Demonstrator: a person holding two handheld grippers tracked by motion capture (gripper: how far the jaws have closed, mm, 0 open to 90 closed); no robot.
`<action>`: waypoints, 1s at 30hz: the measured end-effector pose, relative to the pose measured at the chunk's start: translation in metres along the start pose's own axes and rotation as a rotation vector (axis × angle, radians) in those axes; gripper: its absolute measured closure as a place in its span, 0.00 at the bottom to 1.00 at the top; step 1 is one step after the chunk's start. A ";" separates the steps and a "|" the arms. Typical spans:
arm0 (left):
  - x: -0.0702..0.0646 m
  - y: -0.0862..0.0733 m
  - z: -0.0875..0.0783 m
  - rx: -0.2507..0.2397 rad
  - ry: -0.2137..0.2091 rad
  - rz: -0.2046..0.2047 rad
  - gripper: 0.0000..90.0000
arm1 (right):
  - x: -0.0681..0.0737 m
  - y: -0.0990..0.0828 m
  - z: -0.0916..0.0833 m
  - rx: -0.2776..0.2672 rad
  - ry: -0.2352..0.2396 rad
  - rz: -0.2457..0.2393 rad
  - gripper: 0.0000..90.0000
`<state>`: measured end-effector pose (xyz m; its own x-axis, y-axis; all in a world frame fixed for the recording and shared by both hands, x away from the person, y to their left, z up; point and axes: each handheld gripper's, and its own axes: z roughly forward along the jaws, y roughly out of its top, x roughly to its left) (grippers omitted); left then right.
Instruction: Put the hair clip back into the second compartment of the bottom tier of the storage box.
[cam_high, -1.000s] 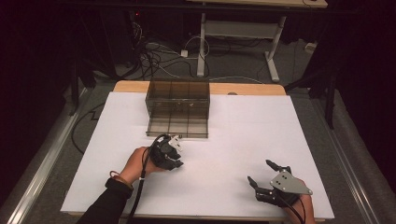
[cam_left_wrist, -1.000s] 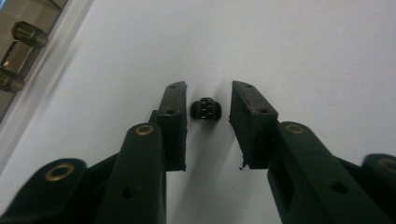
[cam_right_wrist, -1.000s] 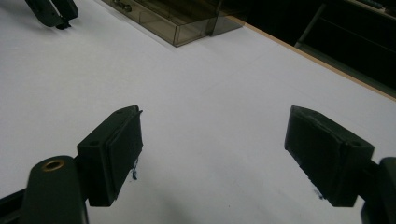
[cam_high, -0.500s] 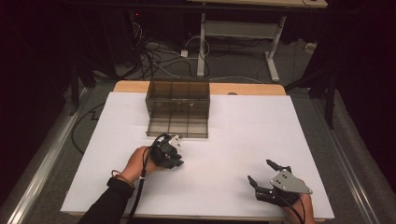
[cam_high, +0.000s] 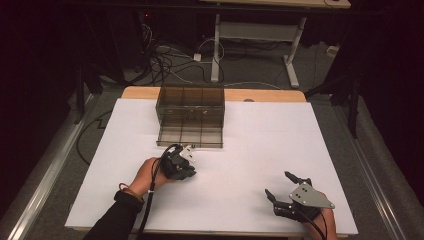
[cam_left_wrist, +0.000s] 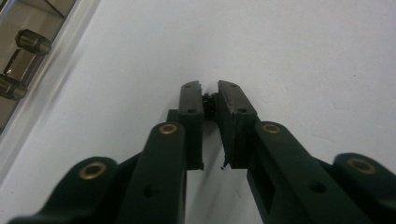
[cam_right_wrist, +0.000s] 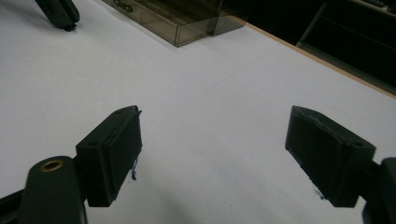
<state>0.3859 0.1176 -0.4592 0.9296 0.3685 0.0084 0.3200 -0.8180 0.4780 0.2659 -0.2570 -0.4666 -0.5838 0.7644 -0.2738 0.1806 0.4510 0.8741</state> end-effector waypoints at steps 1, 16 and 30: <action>0.000 0.000 0.000 0.000 0.000 0.001 0.88 | 0.000 0.000 0.000 0.000 0.000 -0.002 0.21; -0.001 0.003 -0.001 -0.018 0.013 -0.001 0.76 | 0.001 0.000 0.001 0.006 0.006 -0.004 0.21; 0.002 0.004 0.006 -0.048 -0.027 -0.061 0.75 | 0.001 0.000 0.001 0.006 0.013 -0.007 0.21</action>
<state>0.3901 0.1121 -0.4629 0.9134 0.4046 -0.0453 0.3677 -0.7719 0.5186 0.2661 -0.2559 -0.4676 -0.5949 0.7553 -0.2750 0.1811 0.4593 0.8697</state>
